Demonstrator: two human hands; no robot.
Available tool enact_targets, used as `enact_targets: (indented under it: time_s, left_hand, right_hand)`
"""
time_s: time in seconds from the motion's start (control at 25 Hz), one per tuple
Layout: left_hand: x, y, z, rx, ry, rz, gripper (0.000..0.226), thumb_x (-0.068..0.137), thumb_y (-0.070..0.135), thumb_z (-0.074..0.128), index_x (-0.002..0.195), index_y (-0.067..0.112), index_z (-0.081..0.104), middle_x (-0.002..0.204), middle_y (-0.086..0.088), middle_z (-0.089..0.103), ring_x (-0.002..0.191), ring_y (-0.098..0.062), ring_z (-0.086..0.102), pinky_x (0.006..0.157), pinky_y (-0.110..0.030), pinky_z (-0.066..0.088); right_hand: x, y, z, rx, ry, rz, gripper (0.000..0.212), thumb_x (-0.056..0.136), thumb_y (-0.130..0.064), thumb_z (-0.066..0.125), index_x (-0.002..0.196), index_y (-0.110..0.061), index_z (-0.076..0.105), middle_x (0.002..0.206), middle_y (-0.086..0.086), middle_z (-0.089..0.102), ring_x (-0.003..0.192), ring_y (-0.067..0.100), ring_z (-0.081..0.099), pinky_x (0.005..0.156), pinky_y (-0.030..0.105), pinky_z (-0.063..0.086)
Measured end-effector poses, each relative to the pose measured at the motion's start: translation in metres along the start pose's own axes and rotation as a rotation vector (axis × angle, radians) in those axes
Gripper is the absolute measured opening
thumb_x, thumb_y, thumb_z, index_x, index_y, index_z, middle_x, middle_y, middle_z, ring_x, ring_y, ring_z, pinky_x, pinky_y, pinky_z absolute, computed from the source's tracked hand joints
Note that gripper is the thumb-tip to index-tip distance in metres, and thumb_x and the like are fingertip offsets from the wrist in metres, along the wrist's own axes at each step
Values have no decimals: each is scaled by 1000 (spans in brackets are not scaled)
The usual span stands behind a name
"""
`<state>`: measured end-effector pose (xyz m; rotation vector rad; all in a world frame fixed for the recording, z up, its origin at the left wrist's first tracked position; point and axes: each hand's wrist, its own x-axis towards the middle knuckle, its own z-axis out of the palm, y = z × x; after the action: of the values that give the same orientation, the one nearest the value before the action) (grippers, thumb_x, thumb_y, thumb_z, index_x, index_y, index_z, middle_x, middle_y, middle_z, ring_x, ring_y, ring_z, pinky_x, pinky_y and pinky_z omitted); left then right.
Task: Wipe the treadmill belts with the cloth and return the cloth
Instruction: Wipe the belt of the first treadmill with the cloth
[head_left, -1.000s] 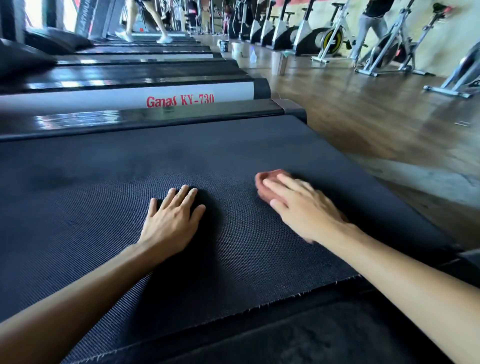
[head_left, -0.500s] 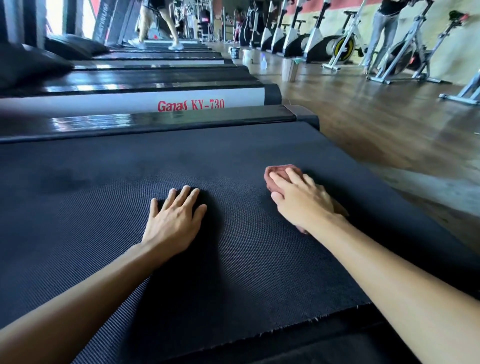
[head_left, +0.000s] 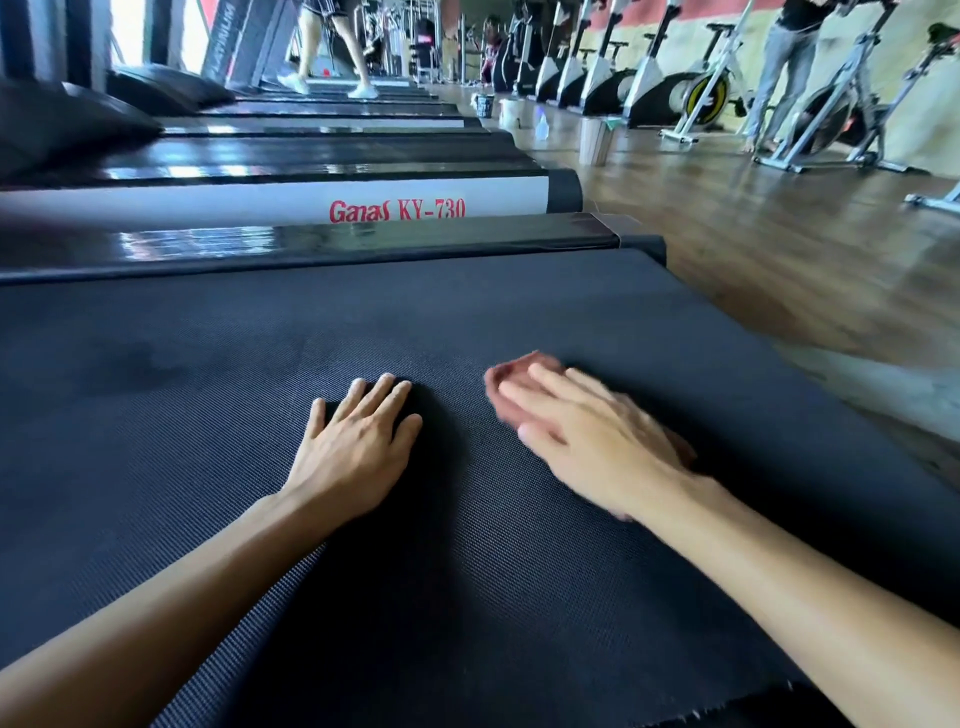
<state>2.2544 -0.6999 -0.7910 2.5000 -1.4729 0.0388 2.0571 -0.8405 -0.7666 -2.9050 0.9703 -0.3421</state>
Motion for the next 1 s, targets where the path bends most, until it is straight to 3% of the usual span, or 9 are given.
enact_targets:
  time_s: [0.08, 0.24, 0.28, 0.36, 0.48, 0.56, 0.72, 0.92, 1.0]
  left_hand:
    - [9, -6, 2, -4, 9, -17, 55, 101, 48, 21, 153, 29, 18, 161, 14, 9, 149, -12, 1, 118, -48, 6]
    - [19, -10, 8, -7, -26, -34, 59, 100, 52, 18, 154, 29, 11, 161, 16, 2, 149, -11, -5, 119, -47, -2]
    - [22, -11, 8, -8, -29, -31, 60, 100, 52, 18, 154, 30, 10, 161, 17, 1, 148, -11, -6, 119, -47, -2]
    - [39, -17, 9, -4, -35, -25, 59, 100, 52, 17, 154, 30, 10, 161, 17, 1, 148, -10, -5, 120, -47, -1]
    - [76, -38, 10, 25, -25, -41, 58, 100, 50, 18, 154, 29, 13, 161, 15, 5, 149, -13, 0, 119, -49, 4]
    - [105, -48, 10, 19, -27, -86, 57, 100, 50, 20, 153, 29, 17, 161, 15, 8, 149, -14, 2, 118, -51, 4]
    - [158, -55, 16, 31, -15, -137, 57, 99, 51, 20, 150, 26, 23, 160, 11, 16, 147, -18, 12, 116, -56, 9]
    - [165, -59, 27, 26, 21, -158, 59, 100, 51, 20, 154, 27, 15, 162, 13, 6, 149, -14, 0, 118, -50, 0]
    - [163, -60, 28, 40, 36, -146, 59, 100, 50, 18, 154, 26, 14, 162, 13, 4, 149, -15, 0, 117, -51, 1]
  right_hand:
    - [-11, 3, -1, 45, -13, -87, 48, 98, -53, 38, 144, -58, 24, 158, -27, 13, 146, 7, 14, 115, 32, 21]
    - [61, 45, 2, -27, -14, 237, 48, 100, -48, 36, 147, -49, 26, 159, -18, 16, 143, 18, 23, 111, 41, 28]
    - [78, 40, 4, -32, -9, 244, 47, 100, -47, 35, 147, -47, 26, 159, -16, 18, 142, 20, 24, 110, 43, 28]
    - [94, 16, 13, -23, -12, 108, 47, 100, -47, 35, 146, -49, 26, 158, -18, 19, 144, 20, 22, 114, 43, 26]
    - [58, -8, 17, 49, -11, -115, 48, 99, -51, 37, 144, -58, 23, 157, -30, 13, 146, 4, 12, 117, 31, 14]
    - [60, 15, 15, 58, 4, -91, 48, 97, -53, 39, 142, -60, 25, 155, -32, 14, 144, 2, 15, 116, 30, 16]
    - [168, 44, 20, 30, -31, 216, 48, 99, -49, 35, 146, -52, 26, 159, -22, 16, 143, 16, 24, 114, 43, 24]
    - [187, 2, 43, -15, -19, -142, 47, 100, -49, 36, 146, -52, 26, 157, -23, 20, 141, 12, 25, 112, 40, 26]
    - [205, 26, 43, -46, 15, -41, 46, 99, -49, 33, 145, -49, 26, 155, -21, 25, 137, 17, 32, 109, 45, 30]
